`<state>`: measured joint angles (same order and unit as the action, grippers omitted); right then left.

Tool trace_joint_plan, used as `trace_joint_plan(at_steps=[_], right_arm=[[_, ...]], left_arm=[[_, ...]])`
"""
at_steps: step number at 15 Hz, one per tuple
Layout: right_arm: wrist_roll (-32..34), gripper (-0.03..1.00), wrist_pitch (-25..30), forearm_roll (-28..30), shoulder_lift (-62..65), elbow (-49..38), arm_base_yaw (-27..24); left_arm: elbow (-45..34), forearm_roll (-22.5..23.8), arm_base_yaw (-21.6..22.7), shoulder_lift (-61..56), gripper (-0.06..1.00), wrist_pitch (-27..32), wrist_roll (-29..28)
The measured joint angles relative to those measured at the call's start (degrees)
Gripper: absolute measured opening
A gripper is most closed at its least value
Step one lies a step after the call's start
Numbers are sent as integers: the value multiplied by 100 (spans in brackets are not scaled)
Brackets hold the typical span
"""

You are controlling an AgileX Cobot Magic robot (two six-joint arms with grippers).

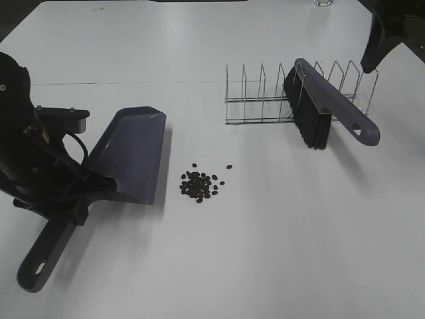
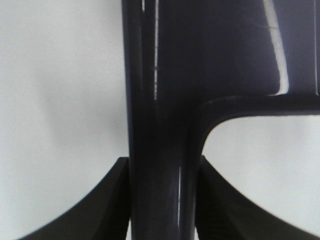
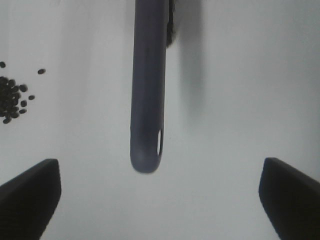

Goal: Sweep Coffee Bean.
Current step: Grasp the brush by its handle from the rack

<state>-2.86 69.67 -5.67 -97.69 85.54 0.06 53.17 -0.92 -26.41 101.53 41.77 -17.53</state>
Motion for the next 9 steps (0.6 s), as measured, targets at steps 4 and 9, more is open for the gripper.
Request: trace_joint_plan(at_steps=[4, 9], right_arm=[[-138, 98, 11, 0, -1346, 1180, 0], [-332, 96, 17, -355, -2504, 2315, 0]], left_arm=[[0, -17, 0, 0, 32, -11, 0], [0, -23, 0, 0, 32, -29, -132]])
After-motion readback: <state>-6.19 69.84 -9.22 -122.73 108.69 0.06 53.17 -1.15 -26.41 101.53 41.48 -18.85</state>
